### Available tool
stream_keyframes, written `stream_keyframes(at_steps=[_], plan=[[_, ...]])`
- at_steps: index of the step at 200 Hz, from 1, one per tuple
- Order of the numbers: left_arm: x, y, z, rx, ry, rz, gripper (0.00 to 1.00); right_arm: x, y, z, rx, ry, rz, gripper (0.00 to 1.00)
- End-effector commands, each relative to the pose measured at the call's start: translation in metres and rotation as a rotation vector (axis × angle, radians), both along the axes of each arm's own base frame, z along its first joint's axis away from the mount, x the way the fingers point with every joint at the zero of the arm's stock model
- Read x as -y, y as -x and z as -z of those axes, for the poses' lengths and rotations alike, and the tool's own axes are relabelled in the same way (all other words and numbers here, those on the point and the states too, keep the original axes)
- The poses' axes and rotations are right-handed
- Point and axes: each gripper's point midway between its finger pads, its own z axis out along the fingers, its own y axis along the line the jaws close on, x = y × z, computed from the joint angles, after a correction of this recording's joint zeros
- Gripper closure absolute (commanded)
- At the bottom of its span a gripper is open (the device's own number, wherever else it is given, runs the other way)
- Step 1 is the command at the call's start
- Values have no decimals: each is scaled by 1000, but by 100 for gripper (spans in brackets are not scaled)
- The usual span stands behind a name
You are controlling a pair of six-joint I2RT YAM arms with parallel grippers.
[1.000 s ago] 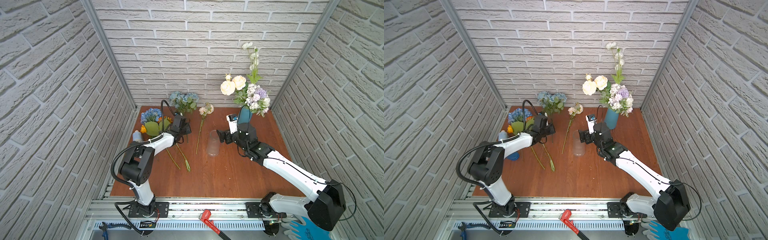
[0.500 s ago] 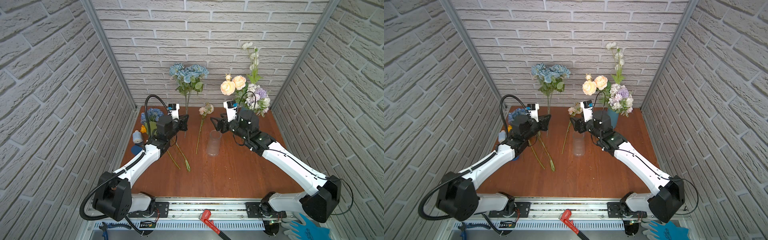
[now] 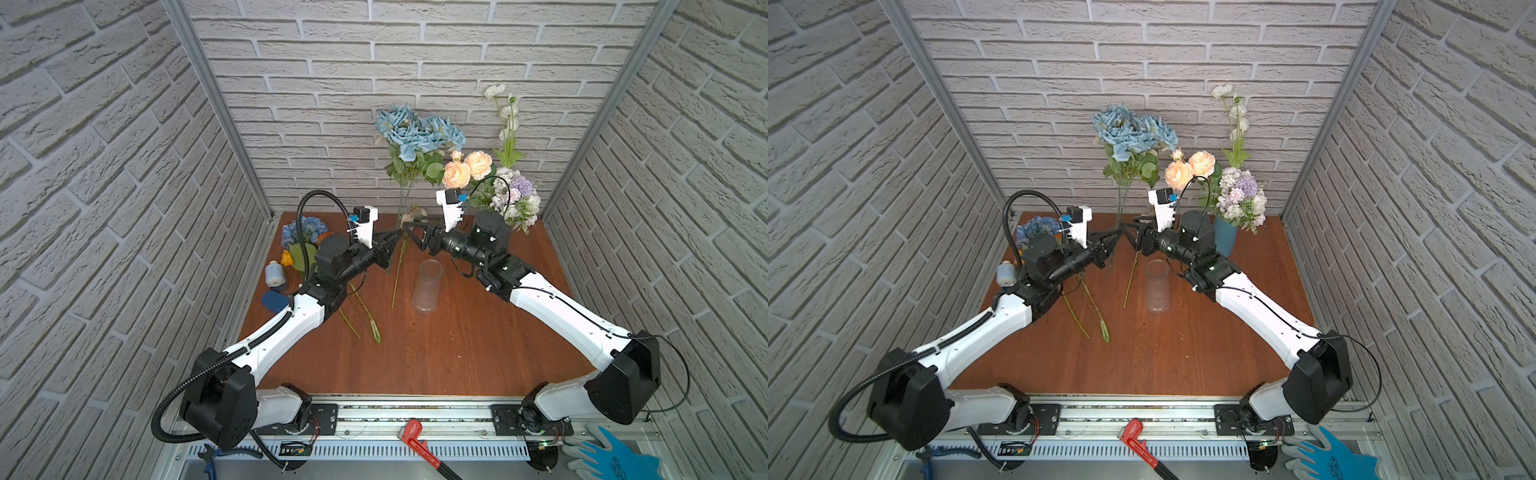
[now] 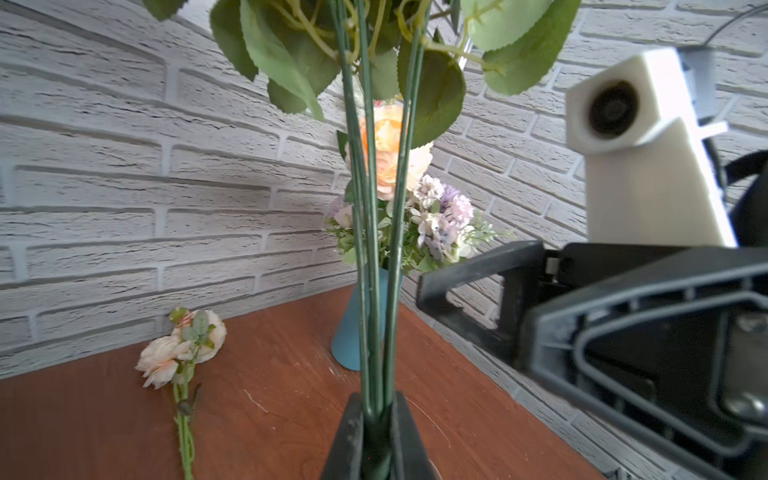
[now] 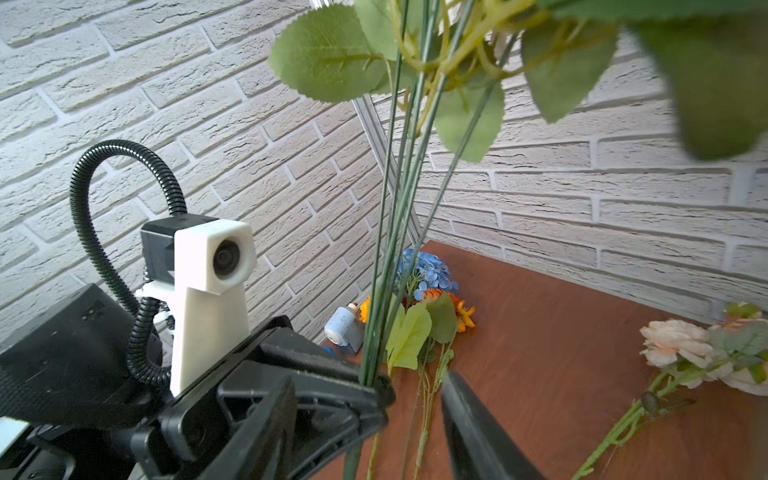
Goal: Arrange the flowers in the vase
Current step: 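Lift the blue roses with the left gripper and pass stems to the right gripper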
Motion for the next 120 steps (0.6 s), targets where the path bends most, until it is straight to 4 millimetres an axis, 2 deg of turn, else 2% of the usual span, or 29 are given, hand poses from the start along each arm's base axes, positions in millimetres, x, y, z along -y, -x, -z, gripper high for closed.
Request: stream_keyframes(at_steps=[1, 23, 37, 62, 75, 103, 120], plan=[[9, 12, -38, 148, 58, 49, 100, -6, 7, -24, 50, -76, -46, 46], [14, 17, -42, 167, 68, 68, 100, -6, 5, -20, 40, -79, -44, 48], [17, 19, -43, 175, 67, 75, 100, -7, 5, -20, 40, -82, -44, 55], [20, 23, -45, 183, 66, 92, 100, -8, 4, -20, 36, -91, -49, 60], [21, 26, -45, 190, 64, 95, 100, -9, 3, -19, 32, -95, -55, 66], [23, 30, -47, 202, 60, 100, 100, -11, 3, -17, 22, -99, -64, 70], [24, 32, -47, 206, 58, 106, 100, -11, 4, -18, 23, -101, -69, 81]])
